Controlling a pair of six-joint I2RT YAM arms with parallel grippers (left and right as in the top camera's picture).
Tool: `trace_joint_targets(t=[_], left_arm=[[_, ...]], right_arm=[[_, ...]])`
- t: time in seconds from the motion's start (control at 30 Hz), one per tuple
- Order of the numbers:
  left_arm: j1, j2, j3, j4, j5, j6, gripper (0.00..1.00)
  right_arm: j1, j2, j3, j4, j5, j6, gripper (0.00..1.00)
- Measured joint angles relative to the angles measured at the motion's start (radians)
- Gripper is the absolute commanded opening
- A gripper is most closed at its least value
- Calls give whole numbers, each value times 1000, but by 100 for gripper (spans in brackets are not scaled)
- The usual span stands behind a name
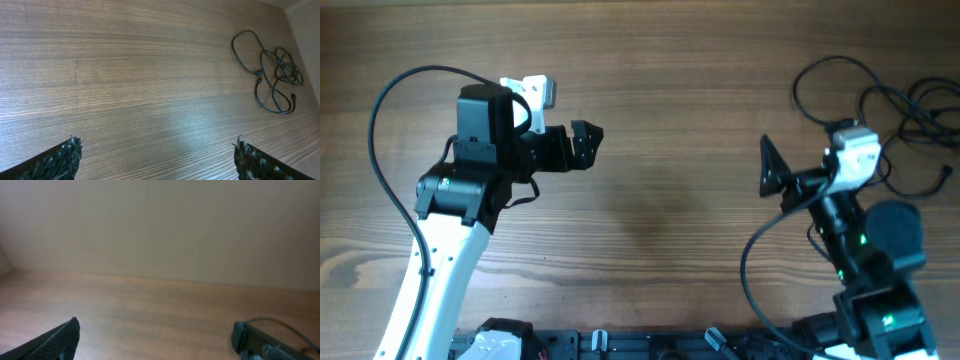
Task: Untangle cables
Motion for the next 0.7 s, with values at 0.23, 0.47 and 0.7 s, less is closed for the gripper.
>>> trace_joint_targets(t=[0.23, 0.47, 0.7], left_arm=[[0, 0, 0, 0, 0, 0, 100], [0, 0, 0, -1, 0, 0, 100], [0, 0, 0, 0, 0, 0, 100]], right_arm=[[-5, -262, -311, 238, -3, -7, 100], [-5, -430, -498, 325, -3, -3, 100], [-5, -540, -607, 305, -3, 16, 100]])
